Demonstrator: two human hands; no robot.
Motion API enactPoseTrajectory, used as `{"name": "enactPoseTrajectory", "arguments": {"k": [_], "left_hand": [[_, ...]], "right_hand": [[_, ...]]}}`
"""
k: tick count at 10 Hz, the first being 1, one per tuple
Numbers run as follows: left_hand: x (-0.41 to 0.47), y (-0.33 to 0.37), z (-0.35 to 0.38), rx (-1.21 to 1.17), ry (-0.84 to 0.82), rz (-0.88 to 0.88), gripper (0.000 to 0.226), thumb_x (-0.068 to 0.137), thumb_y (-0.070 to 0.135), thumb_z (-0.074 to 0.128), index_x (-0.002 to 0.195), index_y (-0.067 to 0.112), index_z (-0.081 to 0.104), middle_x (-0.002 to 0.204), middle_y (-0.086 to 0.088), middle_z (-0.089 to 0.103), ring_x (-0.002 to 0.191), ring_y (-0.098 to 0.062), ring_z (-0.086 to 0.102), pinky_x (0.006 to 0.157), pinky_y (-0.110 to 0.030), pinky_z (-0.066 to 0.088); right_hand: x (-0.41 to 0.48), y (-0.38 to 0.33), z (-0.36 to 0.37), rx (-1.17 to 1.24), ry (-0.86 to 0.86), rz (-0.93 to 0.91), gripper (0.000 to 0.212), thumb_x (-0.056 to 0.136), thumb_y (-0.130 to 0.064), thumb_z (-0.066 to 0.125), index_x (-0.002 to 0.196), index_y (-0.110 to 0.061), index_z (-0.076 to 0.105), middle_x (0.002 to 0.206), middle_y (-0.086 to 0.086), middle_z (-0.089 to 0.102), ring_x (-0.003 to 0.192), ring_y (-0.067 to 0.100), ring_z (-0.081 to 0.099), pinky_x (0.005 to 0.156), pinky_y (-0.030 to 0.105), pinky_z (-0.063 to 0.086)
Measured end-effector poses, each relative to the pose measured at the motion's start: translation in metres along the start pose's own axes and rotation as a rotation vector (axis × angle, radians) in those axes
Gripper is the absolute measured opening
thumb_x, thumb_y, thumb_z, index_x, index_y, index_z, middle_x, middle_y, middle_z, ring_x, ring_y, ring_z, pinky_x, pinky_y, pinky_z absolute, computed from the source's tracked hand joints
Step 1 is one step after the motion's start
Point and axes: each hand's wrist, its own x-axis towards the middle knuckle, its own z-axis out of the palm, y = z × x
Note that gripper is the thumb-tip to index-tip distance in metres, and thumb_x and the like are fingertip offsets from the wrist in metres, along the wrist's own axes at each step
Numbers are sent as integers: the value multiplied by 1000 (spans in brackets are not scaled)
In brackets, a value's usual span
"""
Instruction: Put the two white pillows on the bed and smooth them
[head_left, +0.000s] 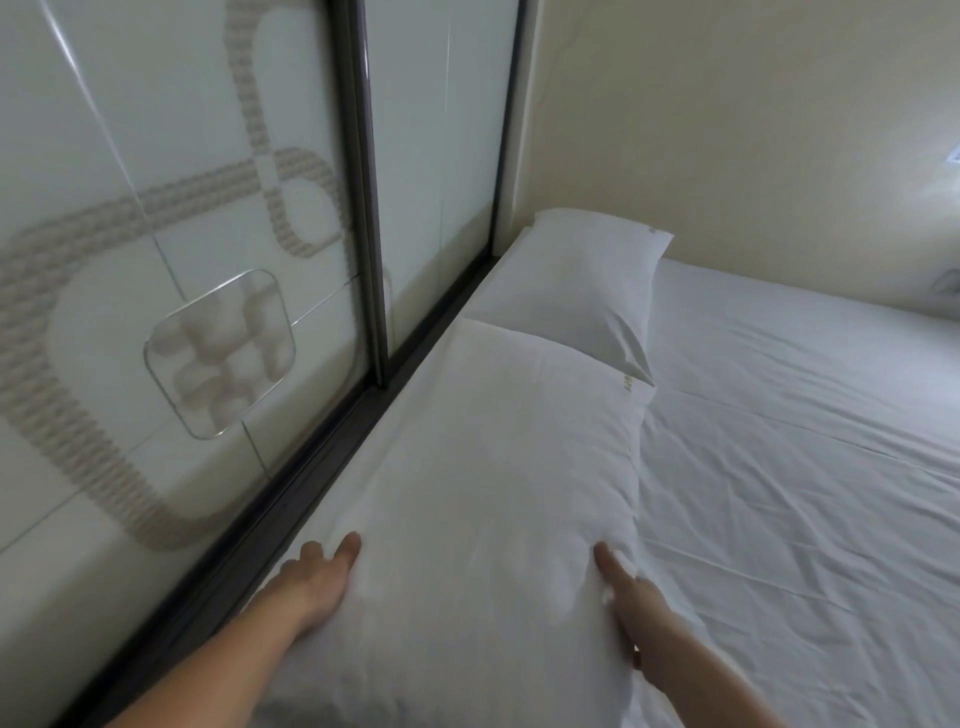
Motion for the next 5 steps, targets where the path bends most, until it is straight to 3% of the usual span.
{"name": "enactPoseTrajectory", "arguments": {"k": [1, 2, 3, 4, 5], "left_hand": [[-8, 16, -17, 174, 177, 32, 81, 84, 72, 18, 148, 22, 17, 154, -12, 27, 137, -33, 31, 109, -48, 26], [-40, 49, -31, 175, 332, 257, 69, 91, 59, 26, 144, 16, 25, 146, -15, 39, 129, -33, 39, 104, -46, 33], [-91, 84, -41, -31, 203, 446, 61, 93, 51, 35, 143, 17, 30, 145, -10, 38, 128, -28, 41, 102, -43, 36], [-142, 108, -70, -312, 52, 417, 46, 91, 43, 47, 131, 20, 48, 129, -5, 56, 105, -18, 57, 88, -33, 43], [-179, 111, -105, -466, -16, 312, 27, 90, 35, 52, 107, 16, 61, 109, -7, 66, 92, -23, 64, 85, -37, 50]], "right_hand": [[-7, -5, 0, -386, 211, -101, 82, 84, -63, 50, 143, -9, 31, 141, 22, 42, 126, 38, 43, 103, 47, 34], [-44, -23, 16, -737, 312, -465, 75, 88, -57, 44, 148, -19, 20, 151, 13, 29, 137, 33, 30, 108, 47, 29], [-98, -53, 40, -862, 143, -703, 63, 92, -48, 46, 145, -21, 27, 144, 7, 38, 127, 28, 43, 101, 44, 40], [-152, -95, 50, -847, -22, -727, 43, 92, -41, 49, 131, -24, 47, 123, -2, 55, 107, 21, 58, 87, 38, 47], [-191, -130, 47, -833, -84, -635, 30, 90, -36, 48, 116, -26, 57, 106, -8, 61, 93, 16, 61, 74, 32, 41]]}}
